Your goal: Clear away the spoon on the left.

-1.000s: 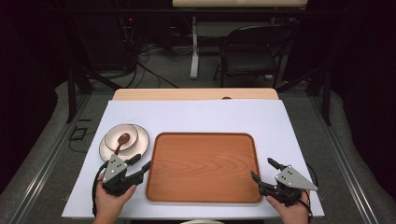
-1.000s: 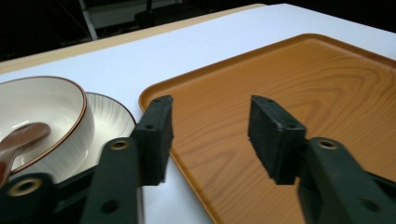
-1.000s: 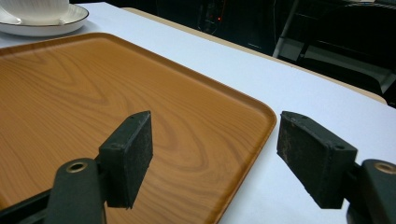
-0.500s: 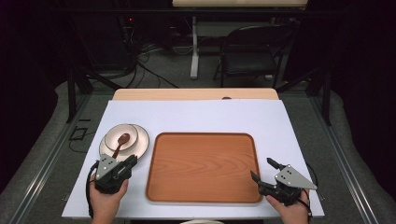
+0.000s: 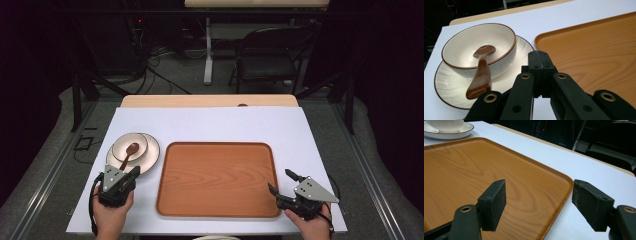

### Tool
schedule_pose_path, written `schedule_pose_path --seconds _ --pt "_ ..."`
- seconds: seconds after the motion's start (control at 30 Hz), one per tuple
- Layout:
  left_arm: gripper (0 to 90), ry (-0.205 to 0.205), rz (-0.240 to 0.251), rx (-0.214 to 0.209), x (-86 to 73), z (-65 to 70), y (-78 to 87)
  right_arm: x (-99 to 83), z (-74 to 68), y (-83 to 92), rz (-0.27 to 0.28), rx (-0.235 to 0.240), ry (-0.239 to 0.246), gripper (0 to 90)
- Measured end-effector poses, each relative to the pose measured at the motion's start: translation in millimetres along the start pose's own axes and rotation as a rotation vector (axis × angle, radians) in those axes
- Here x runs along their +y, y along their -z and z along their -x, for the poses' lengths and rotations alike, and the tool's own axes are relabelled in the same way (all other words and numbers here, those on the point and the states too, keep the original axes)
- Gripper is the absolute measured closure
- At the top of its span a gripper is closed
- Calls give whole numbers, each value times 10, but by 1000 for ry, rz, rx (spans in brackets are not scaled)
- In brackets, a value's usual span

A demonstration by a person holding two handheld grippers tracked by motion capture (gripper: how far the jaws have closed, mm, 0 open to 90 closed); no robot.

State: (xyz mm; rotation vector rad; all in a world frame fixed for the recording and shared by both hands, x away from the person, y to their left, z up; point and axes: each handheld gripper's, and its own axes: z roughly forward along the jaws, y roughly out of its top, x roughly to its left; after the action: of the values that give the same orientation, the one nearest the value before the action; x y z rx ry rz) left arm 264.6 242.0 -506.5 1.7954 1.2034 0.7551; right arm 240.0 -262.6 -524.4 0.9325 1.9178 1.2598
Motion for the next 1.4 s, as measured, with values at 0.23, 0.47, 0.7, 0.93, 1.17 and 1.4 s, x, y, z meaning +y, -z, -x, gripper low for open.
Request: schedule_pose_path --seconds 0.23,0.47,0.7,0.93,1.17,1.4 --pt "900 31 -2 15 -6 -67 6 0 -1 -1 -3 2 2 272" --pt "900 64 -5 59 -19 -202 27 -1 -1 0 -3 2 1 273" --pt "900 71 -9 100 -28 -286 40 -3 -2 -3 -6 3 1 273" --pt "900 86 -5 150 -42 -416 55 -3 1 -1 -4 2 1 278" --pt "900 104 -6 192 -33 -565 50 -5 -6 -6 -7 -3 -1 278" --pt "900 154 -40 231 -43 -755 -25 -3 -18 -19 -11 -3 3 279"
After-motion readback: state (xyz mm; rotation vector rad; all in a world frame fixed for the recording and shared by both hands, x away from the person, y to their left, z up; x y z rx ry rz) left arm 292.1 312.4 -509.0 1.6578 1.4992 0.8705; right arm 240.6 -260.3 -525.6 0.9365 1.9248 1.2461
